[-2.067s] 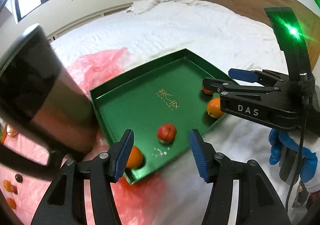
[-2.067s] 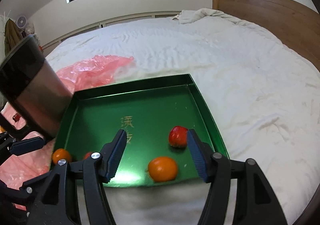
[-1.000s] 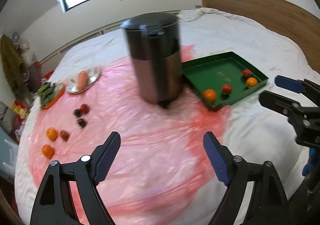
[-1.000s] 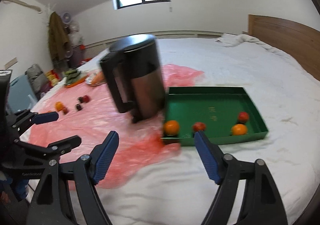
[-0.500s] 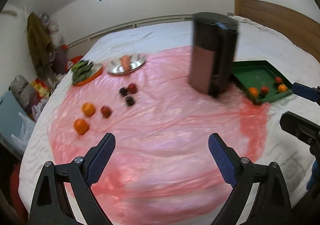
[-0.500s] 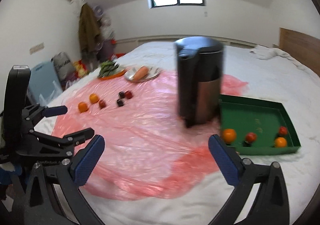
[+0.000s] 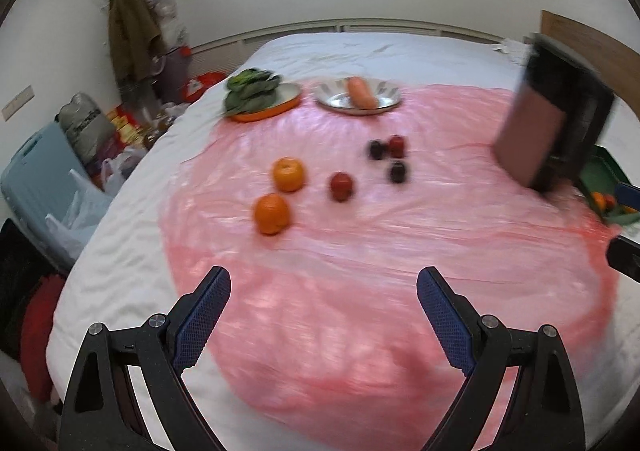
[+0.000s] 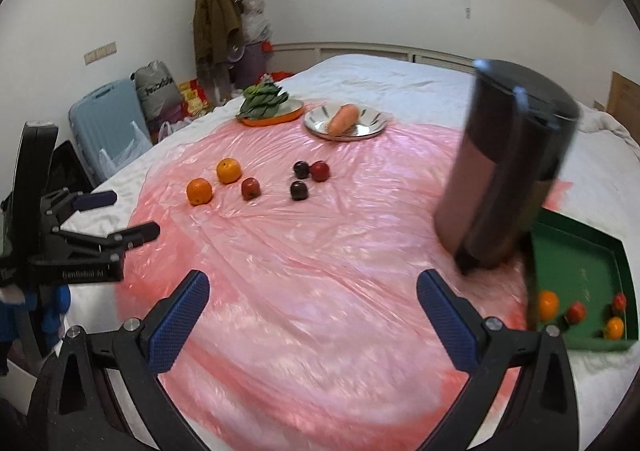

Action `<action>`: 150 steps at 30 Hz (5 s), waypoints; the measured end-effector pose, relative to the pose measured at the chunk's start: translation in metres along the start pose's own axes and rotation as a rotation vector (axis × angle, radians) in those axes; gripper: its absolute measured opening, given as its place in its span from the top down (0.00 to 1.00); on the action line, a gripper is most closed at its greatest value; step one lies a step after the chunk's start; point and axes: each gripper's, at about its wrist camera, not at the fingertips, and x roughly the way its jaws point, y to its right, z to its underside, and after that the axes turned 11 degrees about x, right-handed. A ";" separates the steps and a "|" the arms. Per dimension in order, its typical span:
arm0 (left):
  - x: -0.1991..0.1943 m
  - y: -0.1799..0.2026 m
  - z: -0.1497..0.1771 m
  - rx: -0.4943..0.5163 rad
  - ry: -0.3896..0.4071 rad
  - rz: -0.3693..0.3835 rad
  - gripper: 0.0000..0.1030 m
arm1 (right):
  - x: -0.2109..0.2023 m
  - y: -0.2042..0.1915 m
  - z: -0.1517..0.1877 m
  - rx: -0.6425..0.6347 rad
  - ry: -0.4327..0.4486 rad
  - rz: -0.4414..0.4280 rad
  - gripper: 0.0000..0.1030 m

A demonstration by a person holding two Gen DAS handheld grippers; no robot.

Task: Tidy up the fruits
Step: 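Move both tools back toward the remaining oranges and plums, then close the left tool on an orange while the right tool grasps a dark plum, then carry the orange in the left tool to the green tray while the right tool carries its plum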

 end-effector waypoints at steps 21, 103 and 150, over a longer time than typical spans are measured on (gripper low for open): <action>0.134 -0.063 -0.026 -0.025 -0.111 0.067 0.28 | 0.193 -0.027 -0.076 -0.094 -0.198 -0.060 0.00; 0.034 -0.085 0.037 -0.201 0.009 0.185 0.62 | 0.103 0.001 -0.011 0.016 -0.228 -0.121 0.88; -0.046 0.291 -0.083 0.286 0.055 0.622 0.62 | -0.090 0.300 0.071 0.387 0.018 0.219 0.88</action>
